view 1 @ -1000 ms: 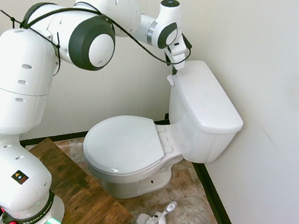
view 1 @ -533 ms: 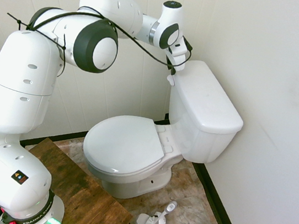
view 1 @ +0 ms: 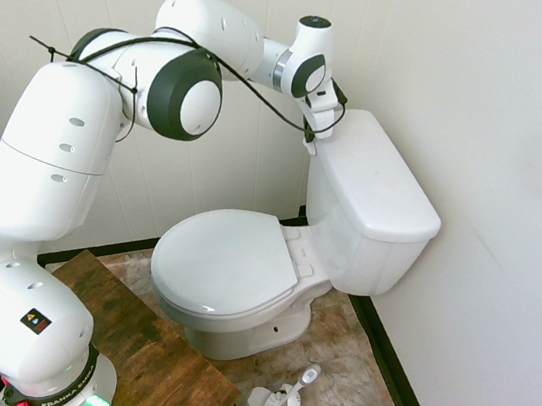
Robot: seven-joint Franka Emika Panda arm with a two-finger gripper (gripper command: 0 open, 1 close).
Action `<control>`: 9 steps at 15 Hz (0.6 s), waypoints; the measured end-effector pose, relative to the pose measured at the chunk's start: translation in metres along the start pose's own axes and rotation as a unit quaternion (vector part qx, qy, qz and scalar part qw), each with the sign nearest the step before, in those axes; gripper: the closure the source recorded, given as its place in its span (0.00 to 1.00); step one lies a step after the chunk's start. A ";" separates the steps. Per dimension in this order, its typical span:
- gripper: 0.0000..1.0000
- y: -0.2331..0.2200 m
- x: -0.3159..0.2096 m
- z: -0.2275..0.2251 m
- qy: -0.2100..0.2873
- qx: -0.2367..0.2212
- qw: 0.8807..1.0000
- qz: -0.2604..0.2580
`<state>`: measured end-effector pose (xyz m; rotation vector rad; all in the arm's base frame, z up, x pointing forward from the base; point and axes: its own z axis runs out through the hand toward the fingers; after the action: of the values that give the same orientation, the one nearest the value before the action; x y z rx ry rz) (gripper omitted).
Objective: Flush the toilet
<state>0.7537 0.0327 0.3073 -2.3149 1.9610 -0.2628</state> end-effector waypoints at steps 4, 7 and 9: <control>1.00 -0.004 -0.006 0.007 0.009 -0.002 1.000 0.005; 1.00 -0.008 -0.015 0.010 0.027 -0.002 1.000 0.004; 1.00 -0.010 -0.019 0.011 0.038 -0.005 0.999 0.005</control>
<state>0.7622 0.0529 0.2974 -2.3340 2.0128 -0.3449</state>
